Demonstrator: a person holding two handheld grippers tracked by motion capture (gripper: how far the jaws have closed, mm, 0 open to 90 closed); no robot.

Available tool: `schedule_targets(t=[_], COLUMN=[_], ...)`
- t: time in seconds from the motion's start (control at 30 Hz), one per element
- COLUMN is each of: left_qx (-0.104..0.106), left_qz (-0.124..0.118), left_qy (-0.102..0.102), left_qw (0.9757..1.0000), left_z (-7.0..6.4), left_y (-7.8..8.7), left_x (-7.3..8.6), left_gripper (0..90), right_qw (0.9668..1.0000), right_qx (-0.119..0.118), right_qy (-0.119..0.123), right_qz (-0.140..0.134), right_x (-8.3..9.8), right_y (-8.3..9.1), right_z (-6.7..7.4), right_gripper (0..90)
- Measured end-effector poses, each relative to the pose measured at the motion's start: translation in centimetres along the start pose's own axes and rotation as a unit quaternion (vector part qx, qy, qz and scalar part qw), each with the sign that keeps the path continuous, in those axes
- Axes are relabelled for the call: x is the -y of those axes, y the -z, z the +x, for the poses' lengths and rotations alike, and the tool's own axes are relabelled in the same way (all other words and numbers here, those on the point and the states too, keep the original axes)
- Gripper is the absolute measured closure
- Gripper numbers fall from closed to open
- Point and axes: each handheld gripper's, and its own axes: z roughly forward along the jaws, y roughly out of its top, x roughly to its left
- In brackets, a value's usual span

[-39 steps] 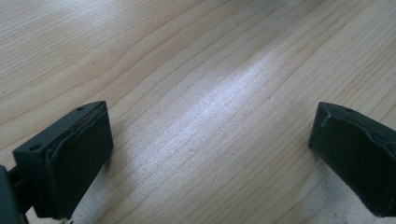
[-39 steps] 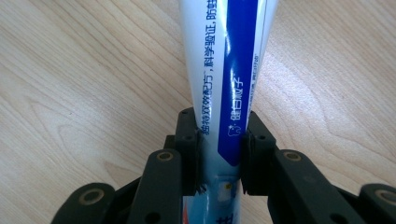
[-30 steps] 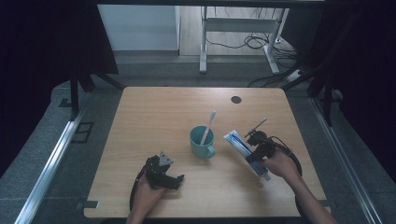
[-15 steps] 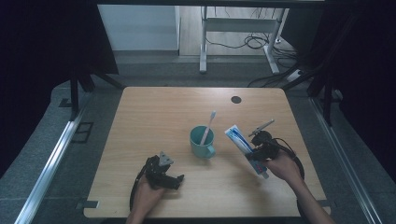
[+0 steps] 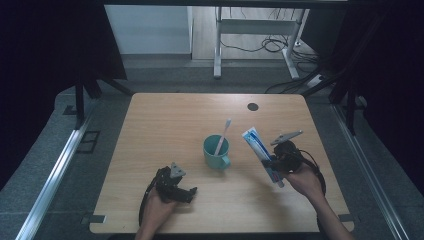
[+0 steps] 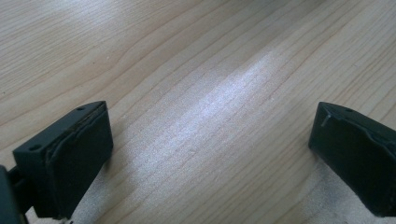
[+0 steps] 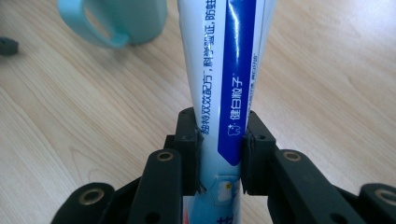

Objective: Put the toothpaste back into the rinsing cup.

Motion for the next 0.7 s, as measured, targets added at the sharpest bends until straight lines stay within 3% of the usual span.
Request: schedule_targets(t=[0.4, 0.7], left_qx=[0.0, 0.0], left_qz=[0.0, 0.0], left_qy=[-0.003, -0.002], left_qw=[1.0, 1.0], left_z=[0.0, 0.0], left_y=[0.0, 0.0], left_x=[0.0, 0.0], left_gripper=[0.0, 0.0], right_qw=[0.9982, 0.9943], right_qx=[-0.001, -0.006], right_qy=[0.004, 0.001], right_qz=[-0.059, -0.106], right_x=[-0.2, -0.8], right_y=[0.7, 1.1], right_z=[0.6, 0.9], right_gripper=[71.7, 71.7])
